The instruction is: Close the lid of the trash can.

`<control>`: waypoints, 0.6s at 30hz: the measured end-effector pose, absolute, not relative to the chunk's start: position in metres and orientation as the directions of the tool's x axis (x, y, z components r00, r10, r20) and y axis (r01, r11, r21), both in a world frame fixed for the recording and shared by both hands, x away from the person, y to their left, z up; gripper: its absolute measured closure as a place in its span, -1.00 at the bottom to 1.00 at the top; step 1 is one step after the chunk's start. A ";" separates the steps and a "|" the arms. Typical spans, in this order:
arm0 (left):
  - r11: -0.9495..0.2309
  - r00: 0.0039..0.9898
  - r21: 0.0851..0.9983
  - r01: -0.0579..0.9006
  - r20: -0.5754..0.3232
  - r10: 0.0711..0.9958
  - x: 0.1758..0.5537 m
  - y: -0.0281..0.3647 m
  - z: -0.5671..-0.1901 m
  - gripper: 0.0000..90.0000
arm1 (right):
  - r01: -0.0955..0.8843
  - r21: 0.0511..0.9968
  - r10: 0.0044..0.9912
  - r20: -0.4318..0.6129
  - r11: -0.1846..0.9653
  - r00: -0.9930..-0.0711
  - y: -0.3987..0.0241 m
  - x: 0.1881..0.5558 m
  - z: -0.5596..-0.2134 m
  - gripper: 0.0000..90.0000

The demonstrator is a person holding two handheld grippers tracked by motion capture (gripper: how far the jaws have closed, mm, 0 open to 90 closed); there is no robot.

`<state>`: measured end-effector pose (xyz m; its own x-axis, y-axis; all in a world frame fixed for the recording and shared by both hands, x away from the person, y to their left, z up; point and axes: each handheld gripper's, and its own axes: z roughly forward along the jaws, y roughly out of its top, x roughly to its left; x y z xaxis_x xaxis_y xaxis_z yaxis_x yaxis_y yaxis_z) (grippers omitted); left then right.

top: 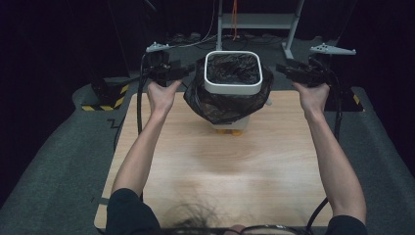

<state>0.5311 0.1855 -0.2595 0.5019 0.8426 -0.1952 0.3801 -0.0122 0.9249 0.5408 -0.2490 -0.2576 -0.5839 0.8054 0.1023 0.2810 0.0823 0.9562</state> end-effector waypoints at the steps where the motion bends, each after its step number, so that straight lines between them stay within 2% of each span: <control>1: -0.003 0.502 0.928 0.373 -0.200 0.841 0.528 0.187 -0.260 -0.26 | 0.283 0.956 0.806 0.103 0.082 -0.583 -0.250 0.540 -0.257 0.03; 18: 0.000 0.518 0.931 0.365 -0.203 0.831 0.510 0.207 -0.263 -0.29 | 0.280 0.954 0.826 0.074 0.105 -0.559 -0.256 0.518 -0.251 -0.03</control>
